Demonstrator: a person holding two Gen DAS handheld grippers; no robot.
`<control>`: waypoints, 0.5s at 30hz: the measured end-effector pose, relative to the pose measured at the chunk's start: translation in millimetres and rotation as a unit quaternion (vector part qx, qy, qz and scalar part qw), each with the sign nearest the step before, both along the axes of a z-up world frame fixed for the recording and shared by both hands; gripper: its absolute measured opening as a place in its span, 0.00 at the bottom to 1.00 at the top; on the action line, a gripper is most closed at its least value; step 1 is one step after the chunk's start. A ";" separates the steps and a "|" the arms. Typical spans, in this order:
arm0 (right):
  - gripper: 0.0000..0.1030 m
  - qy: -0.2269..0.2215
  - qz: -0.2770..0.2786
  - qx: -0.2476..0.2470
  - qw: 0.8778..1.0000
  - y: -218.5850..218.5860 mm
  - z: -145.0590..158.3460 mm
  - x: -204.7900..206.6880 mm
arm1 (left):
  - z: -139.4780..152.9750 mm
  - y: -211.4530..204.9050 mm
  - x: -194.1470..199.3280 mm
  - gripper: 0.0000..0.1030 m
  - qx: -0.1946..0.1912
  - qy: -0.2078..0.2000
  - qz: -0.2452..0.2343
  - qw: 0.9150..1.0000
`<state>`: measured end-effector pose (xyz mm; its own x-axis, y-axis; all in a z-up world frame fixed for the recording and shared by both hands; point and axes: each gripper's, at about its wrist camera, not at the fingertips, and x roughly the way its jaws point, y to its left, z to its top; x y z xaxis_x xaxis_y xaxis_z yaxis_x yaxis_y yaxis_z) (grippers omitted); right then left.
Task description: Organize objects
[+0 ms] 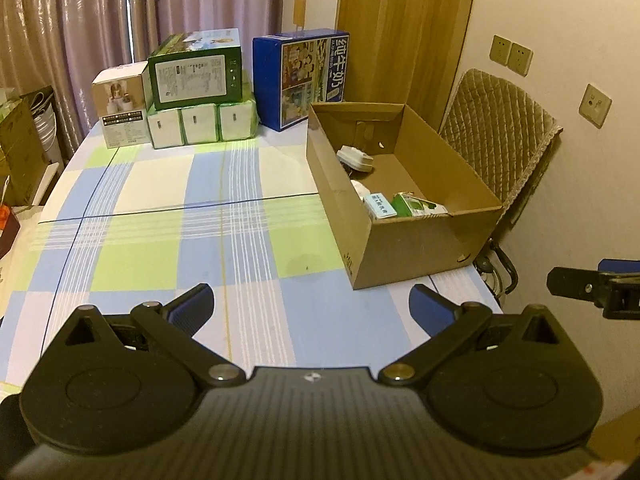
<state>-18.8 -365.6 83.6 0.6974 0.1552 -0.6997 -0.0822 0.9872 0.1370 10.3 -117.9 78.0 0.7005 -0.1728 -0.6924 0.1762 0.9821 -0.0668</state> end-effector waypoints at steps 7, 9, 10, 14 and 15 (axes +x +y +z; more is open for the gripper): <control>0.98 0.005 0.004 -0.008 1.000 6.5 -5.4 0.5 | -3.7 4.3 -3.4 0.99 0.000 0.008 0.009 1.000; 0.98 0.006 0.005 -0.010 1.000 7.5 -6.5 1.4 | -4.5 4.5 -4.0 0.99 -0.001 0.011 0.009 1.000; 0.98 0.007 0.006 -0.009 1.000 7.9 -7.4 1.7 | -5.0 4.5 -4.3 0.99 -0.001 0.012 0.009 1.000; 0.98 0.011 0.007 -0.009 1.000 11.3 -11.8 1.7 | -6.7 4.3 -5.6 0.99 -0.001 0.014 0.007 1.000; 0.98 0.012 0.008 -0.009 1.000 12.0 -13.0 2.0 | -7.1 4.2 -5.9 0.99 -0.001 0.014 0.007 1.000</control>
<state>-16.8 -353.6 70.5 0.6775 0.1535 -0.7194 -0.0948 0.9881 0.1215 4.4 -113.7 71.0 0.6828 -0.1648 -0.7118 0.1607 0.9843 -0.0737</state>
